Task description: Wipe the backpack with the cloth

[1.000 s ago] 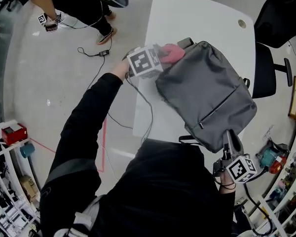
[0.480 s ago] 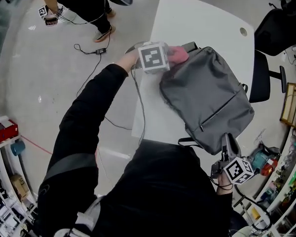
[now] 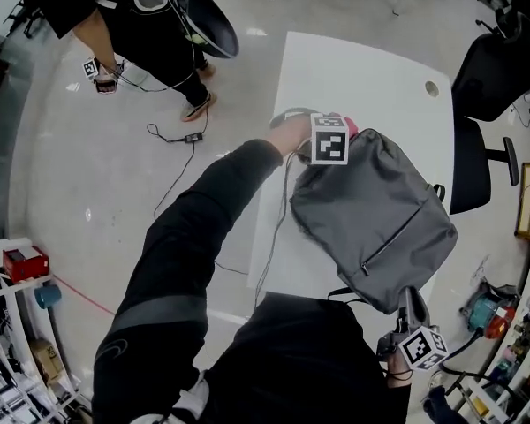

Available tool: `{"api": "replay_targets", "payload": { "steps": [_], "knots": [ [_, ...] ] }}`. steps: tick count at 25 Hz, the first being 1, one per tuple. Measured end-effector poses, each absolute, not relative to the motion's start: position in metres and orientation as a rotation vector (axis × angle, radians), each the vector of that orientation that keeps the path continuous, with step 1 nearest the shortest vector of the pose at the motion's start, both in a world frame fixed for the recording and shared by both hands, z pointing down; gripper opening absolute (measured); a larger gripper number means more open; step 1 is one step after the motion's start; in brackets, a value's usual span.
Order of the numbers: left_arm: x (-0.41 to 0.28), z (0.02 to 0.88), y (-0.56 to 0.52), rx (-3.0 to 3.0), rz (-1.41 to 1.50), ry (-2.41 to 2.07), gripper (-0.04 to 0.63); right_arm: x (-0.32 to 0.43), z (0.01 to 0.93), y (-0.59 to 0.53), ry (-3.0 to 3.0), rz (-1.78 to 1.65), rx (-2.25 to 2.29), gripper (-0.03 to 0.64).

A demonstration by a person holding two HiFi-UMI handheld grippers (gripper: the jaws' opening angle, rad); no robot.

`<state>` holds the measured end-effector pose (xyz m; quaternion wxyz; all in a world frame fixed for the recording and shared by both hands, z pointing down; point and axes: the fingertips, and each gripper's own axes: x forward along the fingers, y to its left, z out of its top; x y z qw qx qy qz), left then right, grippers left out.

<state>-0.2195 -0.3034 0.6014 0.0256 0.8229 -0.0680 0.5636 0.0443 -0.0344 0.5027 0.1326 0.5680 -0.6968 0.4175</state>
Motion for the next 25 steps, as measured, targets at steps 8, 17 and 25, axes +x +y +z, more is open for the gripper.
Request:
{"api": "replay_targets", "payload": {
  "steps": [8,17,25],
  "knots": [
    [-0.294,0.620,-0.169,2.192,1.879,0.345,0.100,0.053,0.512,-0.054,-2.020,1.215,1.648,0.086],
    [-0.275,0.612,-0.204,2.330,1.928,0.248,0.100,0.057,0.502,-0.043,-1.977,1.171,1.646,0.080],
    [-0.209,0.601,-0.334,2.751,2.127,-0.138,0.101,0.042,0.493,-0.061,-2.049,1.153,1.689,0.080]
  ]
}}
